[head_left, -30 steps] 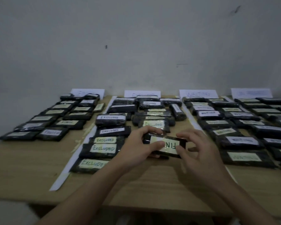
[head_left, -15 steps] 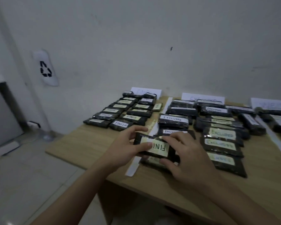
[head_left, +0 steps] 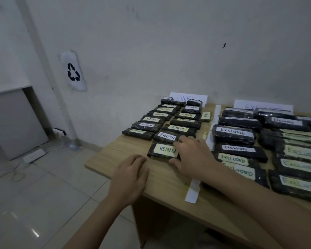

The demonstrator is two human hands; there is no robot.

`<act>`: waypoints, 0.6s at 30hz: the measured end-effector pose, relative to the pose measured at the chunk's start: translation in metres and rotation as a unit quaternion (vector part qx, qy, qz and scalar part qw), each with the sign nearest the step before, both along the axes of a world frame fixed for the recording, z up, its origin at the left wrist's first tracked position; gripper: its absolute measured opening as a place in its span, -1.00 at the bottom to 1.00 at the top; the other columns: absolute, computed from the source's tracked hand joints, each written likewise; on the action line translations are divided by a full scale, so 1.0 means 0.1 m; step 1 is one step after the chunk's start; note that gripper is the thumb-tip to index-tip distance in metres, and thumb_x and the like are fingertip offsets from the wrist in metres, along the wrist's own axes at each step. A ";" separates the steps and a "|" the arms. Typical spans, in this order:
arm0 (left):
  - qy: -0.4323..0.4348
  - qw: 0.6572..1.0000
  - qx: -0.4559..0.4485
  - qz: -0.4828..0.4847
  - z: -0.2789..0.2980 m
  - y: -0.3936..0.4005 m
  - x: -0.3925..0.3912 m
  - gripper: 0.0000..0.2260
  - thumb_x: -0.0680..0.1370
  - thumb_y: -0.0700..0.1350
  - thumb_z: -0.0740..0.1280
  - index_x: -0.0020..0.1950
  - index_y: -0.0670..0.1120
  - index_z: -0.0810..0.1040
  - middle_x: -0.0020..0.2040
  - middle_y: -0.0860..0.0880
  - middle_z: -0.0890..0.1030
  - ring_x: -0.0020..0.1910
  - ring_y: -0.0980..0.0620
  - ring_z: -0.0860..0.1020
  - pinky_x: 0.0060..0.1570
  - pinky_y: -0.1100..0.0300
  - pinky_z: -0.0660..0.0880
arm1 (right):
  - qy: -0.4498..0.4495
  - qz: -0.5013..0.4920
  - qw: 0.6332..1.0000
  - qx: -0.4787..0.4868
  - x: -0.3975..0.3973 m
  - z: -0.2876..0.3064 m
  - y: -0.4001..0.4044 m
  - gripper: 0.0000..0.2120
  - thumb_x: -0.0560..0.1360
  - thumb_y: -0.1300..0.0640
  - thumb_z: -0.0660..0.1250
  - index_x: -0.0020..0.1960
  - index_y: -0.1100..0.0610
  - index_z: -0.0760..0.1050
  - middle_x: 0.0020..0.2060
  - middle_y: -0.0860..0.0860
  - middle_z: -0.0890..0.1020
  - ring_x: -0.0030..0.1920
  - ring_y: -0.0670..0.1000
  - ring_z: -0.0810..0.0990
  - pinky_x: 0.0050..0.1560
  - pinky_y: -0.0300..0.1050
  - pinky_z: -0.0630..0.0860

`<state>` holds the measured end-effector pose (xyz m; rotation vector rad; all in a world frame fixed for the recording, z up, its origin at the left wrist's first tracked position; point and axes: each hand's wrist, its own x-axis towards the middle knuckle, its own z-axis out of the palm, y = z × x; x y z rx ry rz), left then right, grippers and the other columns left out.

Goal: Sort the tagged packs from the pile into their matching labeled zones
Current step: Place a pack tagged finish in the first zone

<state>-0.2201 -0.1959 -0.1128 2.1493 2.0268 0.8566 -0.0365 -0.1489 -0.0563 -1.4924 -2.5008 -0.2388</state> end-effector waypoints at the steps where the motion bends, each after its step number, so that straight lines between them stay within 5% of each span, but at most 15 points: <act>1: 0.004 1.000 0.010 0.008 -0.02 0.00 0.00 -0.39 0.43 0.24 -0.07 0.26 -0.04 0.49 0.26 0.06 0.48 0.24 0.05 0.43 0.28 0.06 0.33 | -0.002 -0.006 1.000 -0.005 -0.07 -0.02 0.06 -0.59 0.52 -0.15 0.22 0.20 0.13 0.43 0.18 0.04 0.45 0.22 0.08 0.39 0.21 0.04 0.30; 11: -0.005 1.000 0.004 0.010 0.01 -0.04 0.02 -0.42 0.43 0.22 -0.04 0.25 -0.05 0.50 0.27 0.04 0.50 0.25 0.03 0.43 0.27 0.10 0.29 | 0.030 -0.010 0.999 -0.029 -0.13 -0.10 0.22 -0.44 0.46 -0.31 0.19 0.21 0.11 0.44 0.14 0.06 0.44 0.18 0.08 0.39 0.12 0.01 0.36; 15: -0.037 0.999 -0.003 -0.018 0.15 -0.01 0.07 -0.73 0.52 -0.03 0.27 0.18 -0.08 0.52 0.17 0.02 0.53 0.13 0.03 0.49 0.15 0.15 0.39 | 0.068 0.006 0.998 0.005 0.11 0.02 0.13 -0.59 0.52 -0.14 0.22 0.22 0.10 0.48 0.10 0.02 0.50 0.17 0.04 0.43 0.11 -0.01 0.37; 18: -0.032 0.999 0.029 0.000 0.27 0.04 0.24 -0.74 0.50 -0.11 0.29 0.18 -0.09 0.53 0.16 -0.02 0.55 0.10 0.00 0.51 0.07 0.18 0.38 | 0.075 0.008 0.997 0.010 0.32 0.12 0.07 -0.68 0.53 0.01 0.24 0.23 0.11 0.49 0.12 0.03 0.53 0.17 0.06 0.46 0.12 0.01 0.44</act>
